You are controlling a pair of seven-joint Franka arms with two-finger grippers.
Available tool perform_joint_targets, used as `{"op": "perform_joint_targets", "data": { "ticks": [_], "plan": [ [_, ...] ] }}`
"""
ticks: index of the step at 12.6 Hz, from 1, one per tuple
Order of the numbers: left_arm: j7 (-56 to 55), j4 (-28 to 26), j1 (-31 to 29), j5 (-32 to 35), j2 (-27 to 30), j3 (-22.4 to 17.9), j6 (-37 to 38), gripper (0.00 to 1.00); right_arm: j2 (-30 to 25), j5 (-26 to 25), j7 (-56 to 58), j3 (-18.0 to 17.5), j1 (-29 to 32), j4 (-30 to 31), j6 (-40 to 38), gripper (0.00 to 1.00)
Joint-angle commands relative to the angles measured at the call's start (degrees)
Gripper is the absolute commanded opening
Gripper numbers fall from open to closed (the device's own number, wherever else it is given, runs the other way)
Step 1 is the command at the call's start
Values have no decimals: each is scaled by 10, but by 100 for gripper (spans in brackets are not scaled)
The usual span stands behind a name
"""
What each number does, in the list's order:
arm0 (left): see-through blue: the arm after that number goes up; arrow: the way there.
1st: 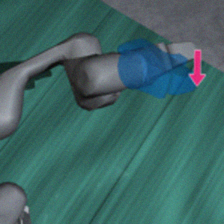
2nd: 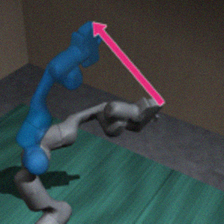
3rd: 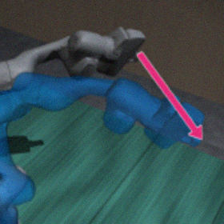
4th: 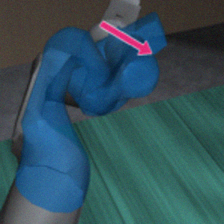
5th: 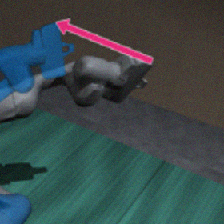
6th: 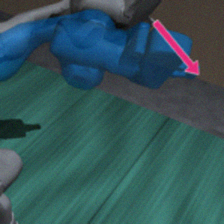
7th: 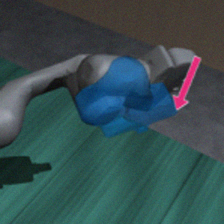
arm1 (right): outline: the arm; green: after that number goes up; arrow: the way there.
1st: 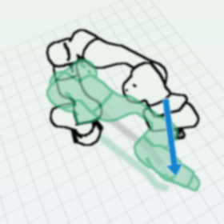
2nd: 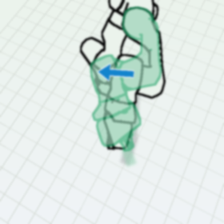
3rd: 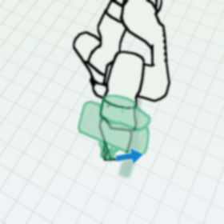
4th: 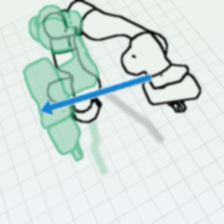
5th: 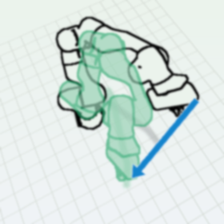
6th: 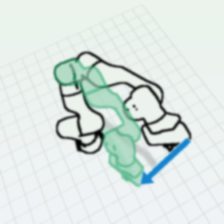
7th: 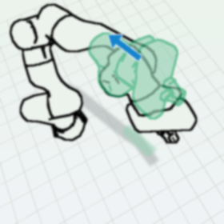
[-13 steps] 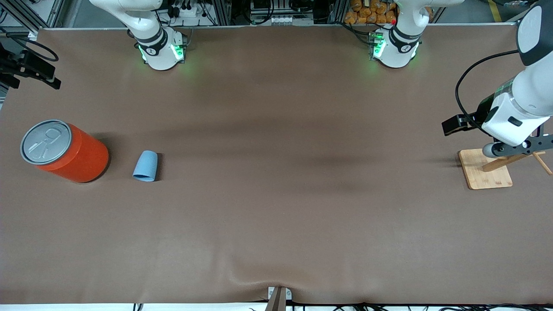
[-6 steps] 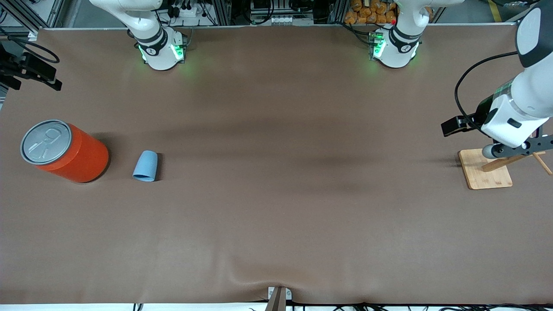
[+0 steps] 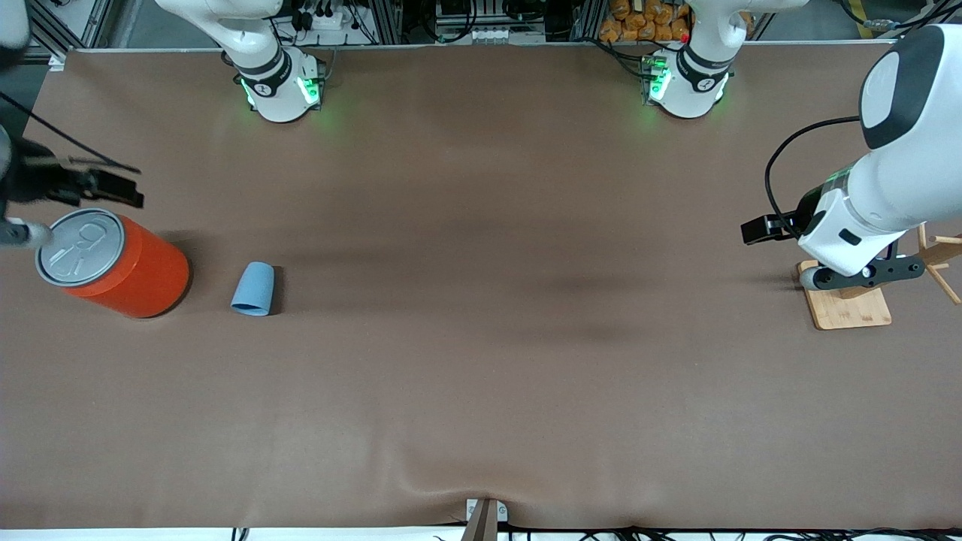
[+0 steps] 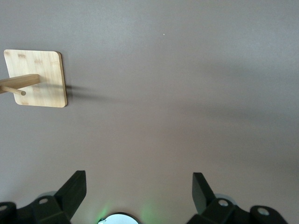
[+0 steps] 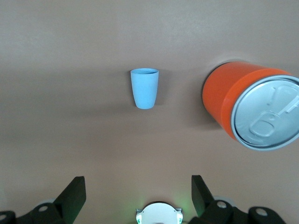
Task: Flip cup
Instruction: 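Reach the right gripper down to the blue cup beside the orange can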
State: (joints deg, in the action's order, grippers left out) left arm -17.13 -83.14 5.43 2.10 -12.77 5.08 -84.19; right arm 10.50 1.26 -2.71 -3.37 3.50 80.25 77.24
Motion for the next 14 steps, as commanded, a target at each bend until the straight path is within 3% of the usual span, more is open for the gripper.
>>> {"op": "perform_joint_targets", "data": {
  "ticks": [1, 5, 11, 14],
  "plan": [
    [-17, -3, 1, -15, 7, -1, 3, 100, 77, 6, 7, -7, 5, -11, 42, 100],
    [-17, -2, -1, -15, 7, -1, 4, 100, 129, 5, 8, -7, 4, 7, 85, 100],
    [-18, -3, 1, -15, 6, -1, 4, 100, 130, 0, 10, -7, 12, 186, 235, 100],
    [-18, -4, 1, -15, 6, -1, 4, 100, 124, 0, 10, -8, 5, 276, 352, 100]
  ]
}}
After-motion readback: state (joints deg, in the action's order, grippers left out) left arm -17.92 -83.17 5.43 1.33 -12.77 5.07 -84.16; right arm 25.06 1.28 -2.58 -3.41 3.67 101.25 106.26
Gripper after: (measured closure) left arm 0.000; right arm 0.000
